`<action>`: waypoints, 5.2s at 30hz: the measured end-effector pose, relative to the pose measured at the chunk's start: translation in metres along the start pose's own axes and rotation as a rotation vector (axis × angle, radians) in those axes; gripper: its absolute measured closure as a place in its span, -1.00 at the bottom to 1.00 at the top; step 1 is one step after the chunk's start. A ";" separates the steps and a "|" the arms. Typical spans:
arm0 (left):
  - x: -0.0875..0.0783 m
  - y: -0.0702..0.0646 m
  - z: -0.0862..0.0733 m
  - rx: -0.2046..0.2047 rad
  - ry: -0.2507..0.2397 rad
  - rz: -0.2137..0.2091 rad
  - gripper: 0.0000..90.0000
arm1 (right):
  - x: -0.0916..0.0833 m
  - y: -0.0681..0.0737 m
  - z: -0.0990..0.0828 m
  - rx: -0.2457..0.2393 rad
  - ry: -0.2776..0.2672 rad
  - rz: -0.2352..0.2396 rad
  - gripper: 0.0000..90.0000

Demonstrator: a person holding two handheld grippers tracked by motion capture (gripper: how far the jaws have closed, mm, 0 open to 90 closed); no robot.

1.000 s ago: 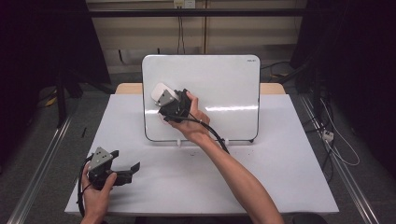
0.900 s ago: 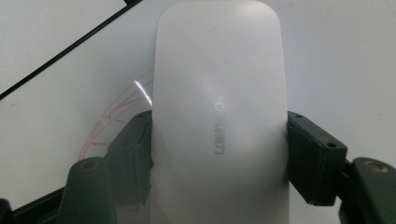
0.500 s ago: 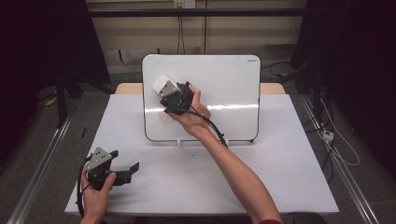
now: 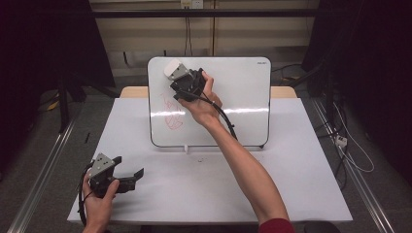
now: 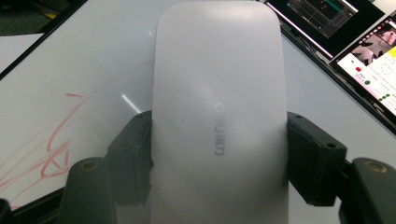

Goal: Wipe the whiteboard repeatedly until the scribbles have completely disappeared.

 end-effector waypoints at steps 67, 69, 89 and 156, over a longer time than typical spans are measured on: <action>-0.003 0.003 0.000 -0.006 -0.002 0.014 -0.87 | -0.003 0.008 -0.010 0.048 -0.079 -0.031 -0.30; -0.003 0.004 0.001 -0.005 -0.005 0.015 -0.87 | -0.004 0.011 -0.010 0.038 -0.084 -0.044 -0.30; -0.002 0.001 0.001 -0.001 -0.003 0.011 -0.87 | -0.023 0.061 -0.042 -0.046 -0.083 0.033 -0.30; 0.000 0.001 -0.001 0.002 0.010 0.012 -0.87 | -0.026 0.085 -0.049 -0.124 -0.076 0.087 -0.30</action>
Point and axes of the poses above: each handheld gripper's, and its own axes: x roughly forward along the jaws, z roughly out of its top, y roughly to its left, the point moved 2 cm from there along x, roughly forward along the jaws, and after that the axes turned 12 degrees about -y, right-handed, at the moved point
